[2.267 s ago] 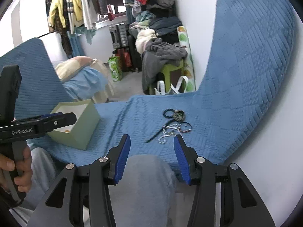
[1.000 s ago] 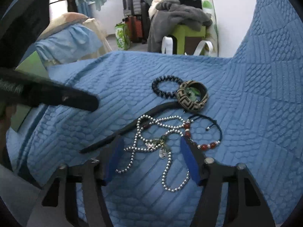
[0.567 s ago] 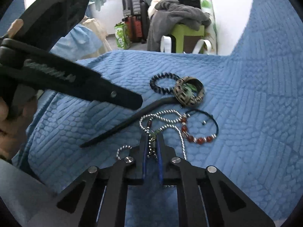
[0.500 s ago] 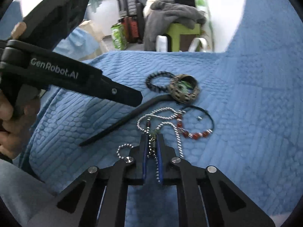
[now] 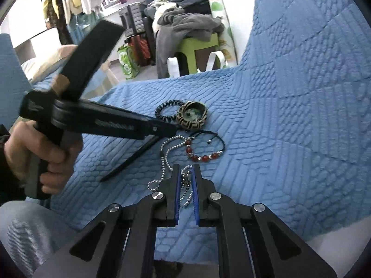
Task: Organize jewelry
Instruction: 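Grasp the black cord necklace with the left gripper while the right grasps the silver chain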
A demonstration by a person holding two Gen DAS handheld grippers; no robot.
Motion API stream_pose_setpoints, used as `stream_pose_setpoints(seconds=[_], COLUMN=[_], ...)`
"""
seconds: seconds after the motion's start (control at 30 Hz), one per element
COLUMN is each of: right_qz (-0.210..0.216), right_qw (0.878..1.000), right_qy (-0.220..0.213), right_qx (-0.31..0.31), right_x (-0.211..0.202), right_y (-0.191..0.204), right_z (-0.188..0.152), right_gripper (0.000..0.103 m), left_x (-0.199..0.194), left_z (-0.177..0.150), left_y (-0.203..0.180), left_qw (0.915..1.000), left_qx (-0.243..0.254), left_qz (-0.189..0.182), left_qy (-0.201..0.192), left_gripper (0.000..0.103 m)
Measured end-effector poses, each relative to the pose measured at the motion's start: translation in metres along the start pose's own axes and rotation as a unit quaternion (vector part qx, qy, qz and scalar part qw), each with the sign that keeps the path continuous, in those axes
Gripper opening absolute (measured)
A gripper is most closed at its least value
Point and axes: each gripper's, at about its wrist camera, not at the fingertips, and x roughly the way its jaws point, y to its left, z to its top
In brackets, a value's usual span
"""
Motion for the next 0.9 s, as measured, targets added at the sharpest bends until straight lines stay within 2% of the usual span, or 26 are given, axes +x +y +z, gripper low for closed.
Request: stream_pose_setpoints(seconds=[0.1, 0.17, 0.3, 0.67, 0.9], right_qz=[-0.023, -0.025, -0.027, -0.013, 0.006], right_qw=[1.000, 1.000, 1.000, 1.000, 1.000], right_qy=[0.000, 0.001, 0.008, 0.006, 0.012], right_qx=[-0.014, -0.012, -0.005, 0.013, 0.021], right_x=[-0.004, -0.007, -0.004, -0.010, -0.012], right_y=[0.005, 0.005, 0.003, 0.014, 0.028], right_z=[0.001, 0.002, 0.005, 0.009, 0.009], right_gripper=[0.007, 0.007, 0.007, 0.007, 0.007], left_x=[0.002, 0.003, -0.003, -0.048, -0.086], left_z=[-0.001, -0.002, -0.009, -0.034, -0.054], left_y=[-0.002, -0.003, -0.007, 0.016, 0.027], left_qw=[0.9996, 0.9993, 0.9988, 0.9985, 0.9952], left_qx=[0.020, 0.028, 0.035, -0.039, -0.087], left_qz=[0.016, 0.025, 0.034, 0.031, 0.036], left_qy=[-0.008, -0.008, -0.010, -0.025, -0.025], left_gripper=[0.015, 0.008, 0.008, 0.008, 0.008])
